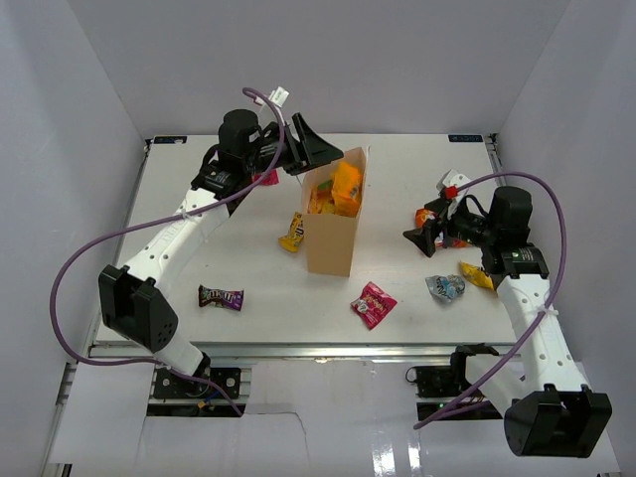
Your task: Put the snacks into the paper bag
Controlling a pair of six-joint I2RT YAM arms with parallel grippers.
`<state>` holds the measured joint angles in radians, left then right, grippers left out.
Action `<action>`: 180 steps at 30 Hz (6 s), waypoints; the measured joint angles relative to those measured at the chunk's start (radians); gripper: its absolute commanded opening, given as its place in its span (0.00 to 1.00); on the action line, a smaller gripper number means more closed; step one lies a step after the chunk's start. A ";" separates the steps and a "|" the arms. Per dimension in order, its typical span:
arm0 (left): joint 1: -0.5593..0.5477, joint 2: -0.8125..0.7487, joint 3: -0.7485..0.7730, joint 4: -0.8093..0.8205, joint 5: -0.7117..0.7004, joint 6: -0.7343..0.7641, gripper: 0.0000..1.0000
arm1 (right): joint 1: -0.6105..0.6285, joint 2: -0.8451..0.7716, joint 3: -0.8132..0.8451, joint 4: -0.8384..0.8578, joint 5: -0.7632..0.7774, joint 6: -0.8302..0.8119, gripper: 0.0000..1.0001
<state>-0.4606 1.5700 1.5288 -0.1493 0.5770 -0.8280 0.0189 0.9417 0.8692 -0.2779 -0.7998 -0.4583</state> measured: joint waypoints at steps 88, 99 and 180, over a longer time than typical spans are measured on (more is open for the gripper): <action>0.007 -0.813 -0.881 -0.299 -0.749 0.105 0.98 | -0.143 0.292 0.407 0.176 -0.221 0.506 0.08; 0.007 -0.804 -0.882 -0.283 -0.729 0.077 0.98 | 0.132 0.343 0.555 0.729 -0.276 1.106 0.08; -0.057 -0.289 -0.082 -0.171 -0.381 0.124 0.00 | -0.160 0.135 -0.002 -0.140 0.040 0.028 0.91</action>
<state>-0.5175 1.2808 1.4471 -0.3202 0.1963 -0.7036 -0.1413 1.0771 0.8677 -0.4175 -0.7601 -0.4301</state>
